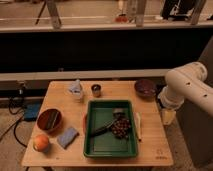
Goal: Place fork in metal cup
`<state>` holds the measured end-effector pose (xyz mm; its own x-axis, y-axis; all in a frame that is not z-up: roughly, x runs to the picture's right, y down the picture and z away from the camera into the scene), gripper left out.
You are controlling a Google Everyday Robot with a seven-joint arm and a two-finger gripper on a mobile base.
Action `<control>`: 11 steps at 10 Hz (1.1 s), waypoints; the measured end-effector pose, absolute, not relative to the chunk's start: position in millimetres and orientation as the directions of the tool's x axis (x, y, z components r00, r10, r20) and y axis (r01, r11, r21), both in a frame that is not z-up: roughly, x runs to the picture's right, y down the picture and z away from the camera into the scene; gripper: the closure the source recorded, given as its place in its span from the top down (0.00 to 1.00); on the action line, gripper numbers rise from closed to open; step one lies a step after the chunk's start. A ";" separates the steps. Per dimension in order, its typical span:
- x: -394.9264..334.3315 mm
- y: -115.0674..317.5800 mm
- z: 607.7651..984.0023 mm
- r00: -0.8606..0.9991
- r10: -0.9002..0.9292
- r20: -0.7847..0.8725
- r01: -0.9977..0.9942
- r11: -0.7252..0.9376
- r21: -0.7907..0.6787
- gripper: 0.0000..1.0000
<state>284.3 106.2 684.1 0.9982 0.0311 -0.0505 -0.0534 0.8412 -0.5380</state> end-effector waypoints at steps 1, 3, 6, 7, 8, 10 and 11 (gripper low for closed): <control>284.3 106.2 684.2 0.998 0.031 -0.051 -0.053 0.841 -0.538 0.80; 284.3 106.2 684.1 0.998 0.031 -0.050 -0.053 0.841 -0.538 0.80; 284.3 106.2 684.2 0.998 0.031 -0.051 -0.053 0.841 -0.538 0.80; 284.3 106.2 684.1 0.998 0.031 -0.051 -0.053 0.841 -0.538 0.80; 284.3 106.2 684.1 0.998 0.031 -0.051 -0.053 0.841 -0.538 0.80; 284.3 106.2 684.2 0.998 0.031 -0.051 -0.053 0.841 -0.538 0.80; 284.3 106.2 684.2 0.998 0.031 -0.051 -0.053 0.841 -0.538 0.80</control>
<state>284.3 106.2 684.2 0.9982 0.0311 -0.0505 -0.0534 0.8412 -0.5380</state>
